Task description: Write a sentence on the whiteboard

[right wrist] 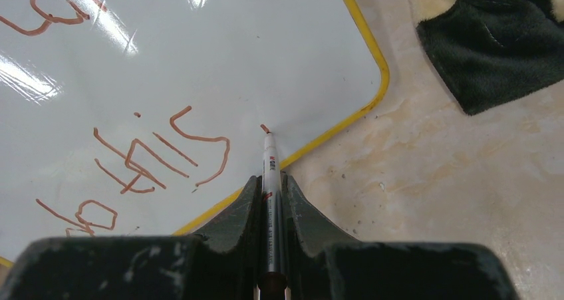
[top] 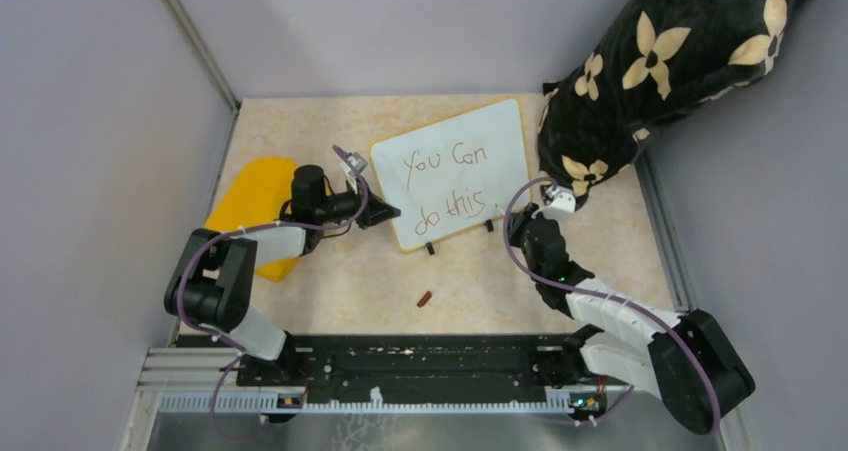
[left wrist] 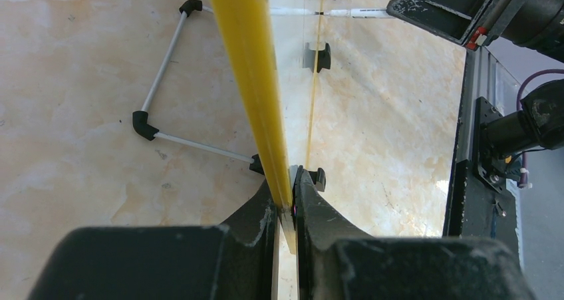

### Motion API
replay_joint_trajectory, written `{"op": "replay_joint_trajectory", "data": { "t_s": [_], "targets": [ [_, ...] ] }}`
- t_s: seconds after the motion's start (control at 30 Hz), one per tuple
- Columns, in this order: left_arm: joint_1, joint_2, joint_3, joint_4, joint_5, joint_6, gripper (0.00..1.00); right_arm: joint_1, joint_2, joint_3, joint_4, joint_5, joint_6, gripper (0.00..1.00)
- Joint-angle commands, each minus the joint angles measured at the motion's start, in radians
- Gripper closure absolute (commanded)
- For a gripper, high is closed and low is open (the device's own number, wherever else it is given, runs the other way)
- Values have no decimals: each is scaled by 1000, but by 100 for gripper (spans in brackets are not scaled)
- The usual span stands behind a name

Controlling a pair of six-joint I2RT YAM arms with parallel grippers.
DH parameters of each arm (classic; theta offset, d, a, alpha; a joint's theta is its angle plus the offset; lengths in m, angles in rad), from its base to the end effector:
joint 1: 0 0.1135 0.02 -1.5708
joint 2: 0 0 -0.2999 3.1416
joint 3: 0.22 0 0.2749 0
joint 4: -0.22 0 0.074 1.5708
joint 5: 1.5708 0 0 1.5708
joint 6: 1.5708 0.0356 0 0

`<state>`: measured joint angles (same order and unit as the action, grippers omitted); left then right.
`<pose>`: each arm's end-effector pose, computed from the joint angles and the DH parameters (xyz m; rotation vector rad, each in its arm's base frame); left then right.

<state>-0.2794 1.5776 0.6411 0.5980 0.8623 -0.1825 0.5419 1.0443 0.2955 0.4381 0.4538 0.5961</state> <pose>0.3011 -0.1145 0.2006 0.6905 1.8160 -1.1267 0.1859 0.0937 0.2017 0.3593 1.8300 0.3648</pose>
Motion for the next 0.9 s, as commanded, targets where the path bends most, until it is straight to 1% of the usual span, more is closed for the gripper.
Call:
{"op": "replay_joint_trajectory", "data": {
  "t_s": [0.0,0.17,0.53,0.7,0.87],
  "targets": [
    [-23,44,-24,-137,-116,114,100,-13,-53,27,-14,-11,-4,100],
    [-23,45,-24,-136,-122,113,100,-13,-116,23,-67,-15,-5,100],
    [-23,47,-24,-136,-126,111,100,-13,-359,31,-268,-63,-17,100],
    [-23,46,-25,-138,-130,113,100,-13,-466,50,-378,-127,-32,100],
    [-23,44,-24,-146,-137,128,100,-11,-561,97,-505,-258,-40,100]
  ]
}}
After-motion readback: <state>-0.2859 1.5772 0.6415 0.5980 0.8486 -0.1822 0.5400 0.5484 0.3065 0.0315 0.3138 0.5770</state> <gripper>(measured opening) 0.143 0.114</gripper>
